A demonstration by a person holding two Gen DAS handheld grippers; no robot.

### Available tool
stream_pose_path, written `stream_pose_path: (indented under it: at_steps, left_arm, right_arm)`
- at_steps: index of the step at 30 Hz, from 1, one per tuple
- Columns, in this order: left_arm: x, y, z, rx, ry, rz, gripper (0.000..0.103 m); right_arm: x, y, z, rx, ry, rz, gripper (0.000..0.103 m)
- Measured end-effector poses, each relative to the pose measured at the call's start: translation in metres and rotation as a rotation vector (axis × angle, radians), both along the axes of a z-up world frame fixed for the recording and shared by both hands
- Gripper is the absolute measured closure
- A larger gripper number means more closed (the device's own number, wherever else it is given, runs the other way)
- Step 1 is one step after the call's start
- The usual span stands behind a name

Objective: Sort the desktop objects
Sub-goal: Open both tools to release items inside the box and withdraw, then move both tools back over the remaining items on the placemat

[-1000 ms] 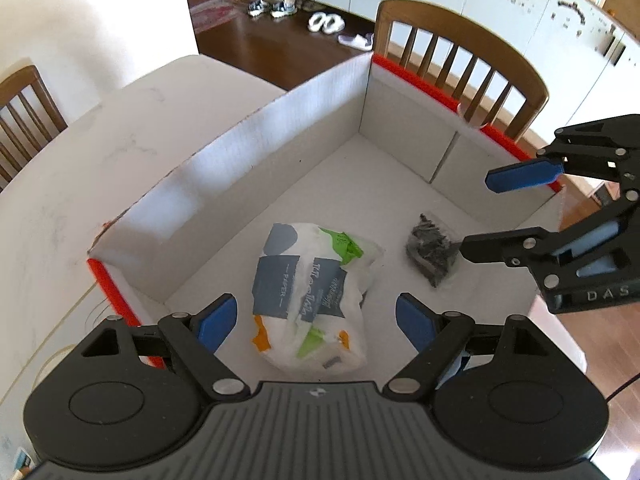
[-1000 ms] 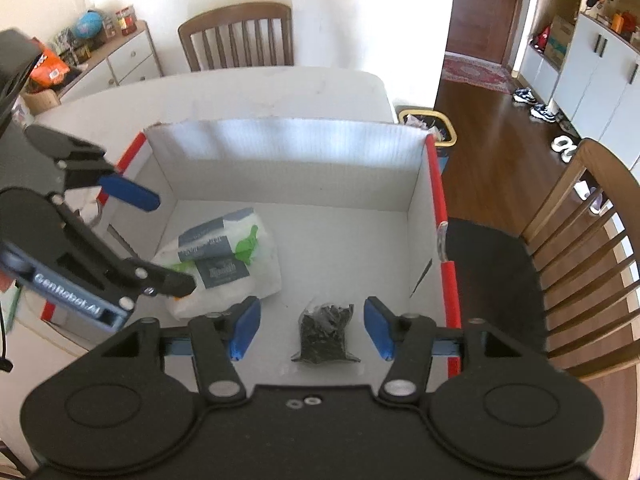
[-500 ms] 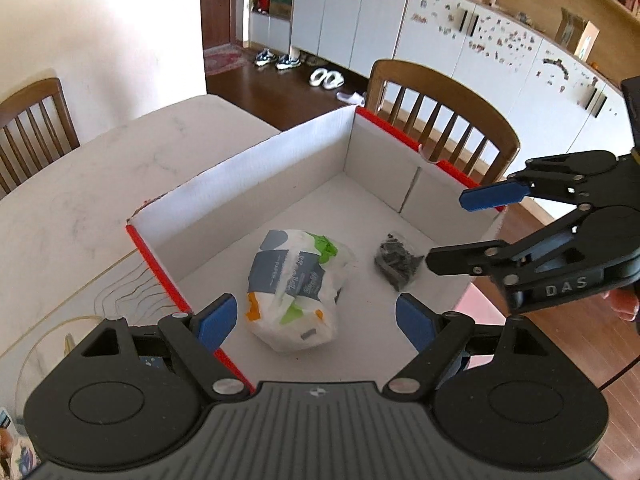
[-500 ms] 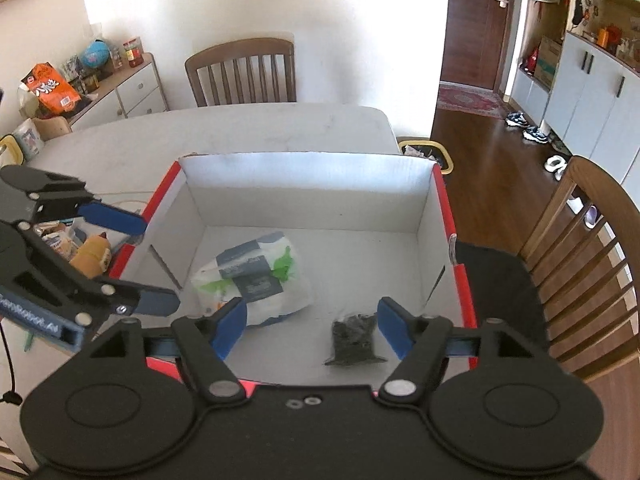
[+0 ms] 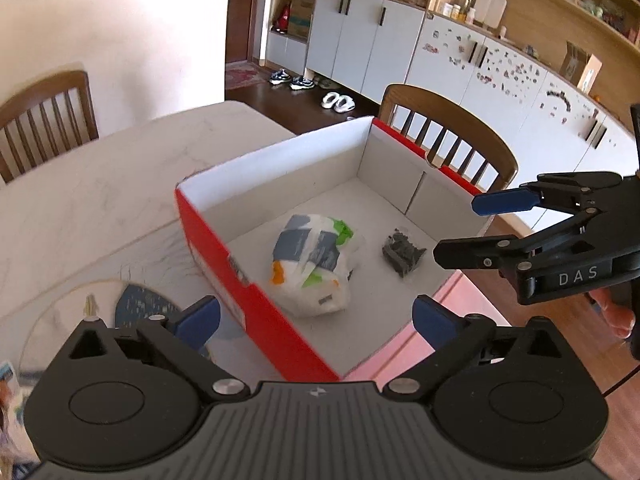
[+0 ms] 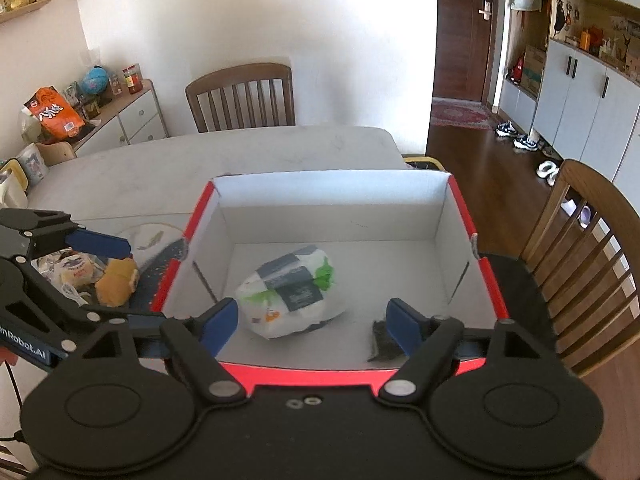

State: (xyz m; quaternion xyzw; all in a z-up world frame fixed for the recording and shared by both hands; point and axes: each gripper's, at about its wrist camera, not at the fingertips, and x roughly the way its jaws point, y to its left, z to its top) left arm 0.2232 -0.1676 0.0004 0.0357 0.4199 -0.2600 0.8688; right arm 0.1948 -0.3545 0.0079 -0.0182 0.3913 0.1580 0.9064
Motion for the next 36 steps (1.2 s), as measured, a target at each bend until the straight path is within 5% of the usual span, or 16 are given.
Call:
stream_pose_path:
  at_steps: [25, 36]
  left_arm:
    - [-0.055, 0.139, 0.02, -0.052, -0.072, 0.111, 0.0]
    - [-0.063, 0.204, 0.013, -0.033, -0.089, 0.24, 0.0]
  right_arm:
    - [-0.037, 0.121, 0.017, 0.028, -0.064, -0.009, 0.02]
    - [-0.039, 0.17, 0.009, 0.025, -0.061, 0.038, 0.02]
